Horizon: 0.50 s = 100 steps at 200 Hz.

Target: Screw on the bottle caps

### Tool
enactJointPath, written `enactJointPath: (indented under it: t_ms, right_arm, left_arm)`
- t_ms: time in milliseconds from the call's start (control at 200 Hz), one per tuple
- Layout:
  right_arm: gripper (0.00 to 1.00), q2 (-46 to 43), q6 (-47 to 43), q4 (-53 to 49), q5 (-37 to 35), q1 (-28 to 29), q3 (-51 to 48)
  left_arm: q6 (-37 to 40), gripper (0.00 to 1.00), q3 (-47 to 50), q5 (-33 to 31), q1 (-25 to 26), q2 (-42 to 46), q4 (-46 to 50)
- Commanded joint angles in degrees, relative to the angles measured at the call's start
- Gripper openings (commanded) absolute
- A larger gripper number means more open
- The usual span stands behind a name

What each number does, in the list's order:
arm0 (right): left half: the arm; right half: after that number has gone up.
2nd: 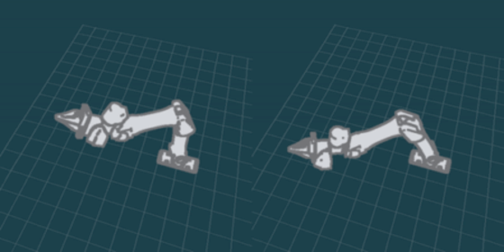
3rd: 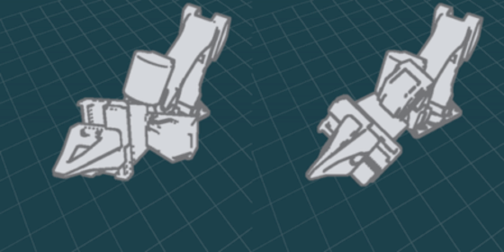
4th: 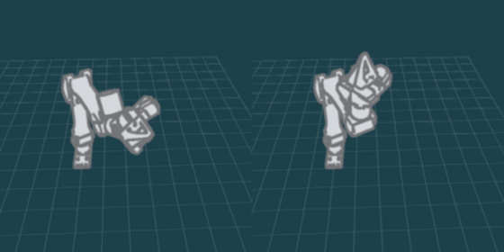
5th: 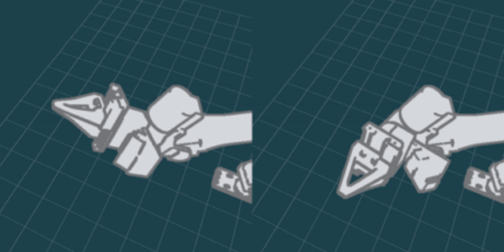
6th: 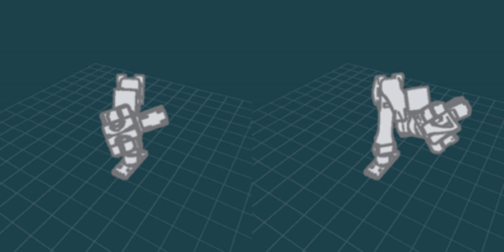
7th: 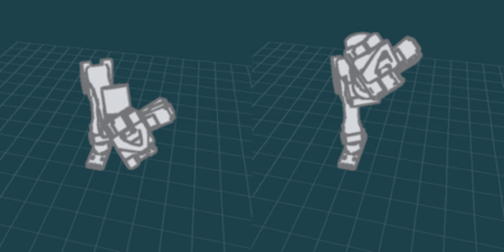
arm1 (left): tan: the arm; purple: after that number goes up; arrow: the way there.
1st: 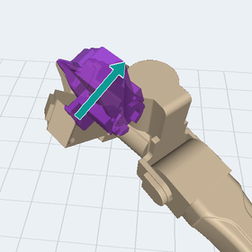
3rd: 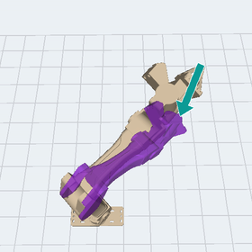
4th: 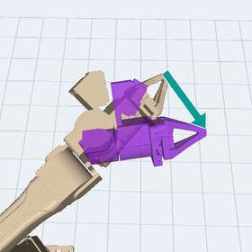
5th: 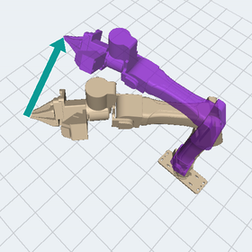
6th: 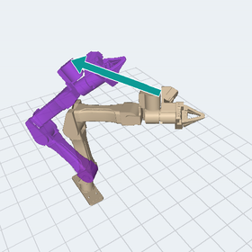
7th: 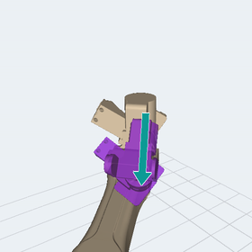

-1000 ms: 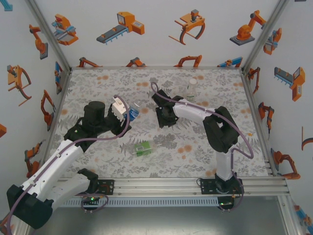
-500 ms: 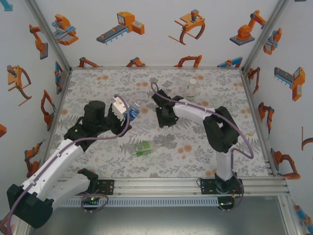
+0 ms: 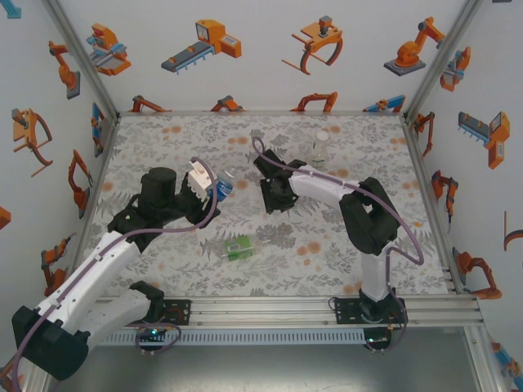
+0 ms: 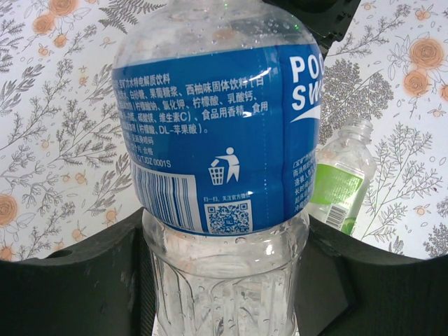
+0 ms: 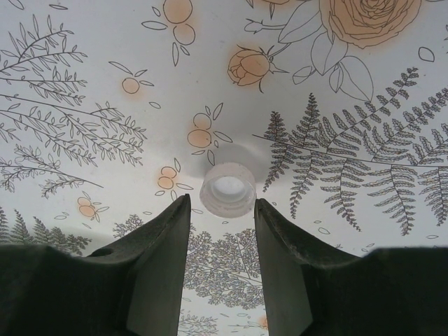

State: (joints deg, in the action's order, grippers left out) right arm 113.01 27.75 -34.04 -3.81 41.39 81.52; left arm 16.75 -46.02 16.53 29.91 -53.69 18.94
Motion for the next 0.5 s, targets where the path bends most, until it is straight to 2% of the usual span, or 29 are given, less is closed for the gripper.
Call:
enactJointPath:
  t_ms: [0,496]
  right_arm:
    - [0.42,-1.02,1.32,-0.06,0.56,0.01,0.8]
    - [0.42,0.5,2.52,2.05,1.72,0.01,-0.92]
  left_arm:
    - [0.91,0.0,-1.89,1.42,-0.21,-0.05,0.5]
    - [1.0,0.0,-1.97,1.29,-0.22,-0.35,0.89]
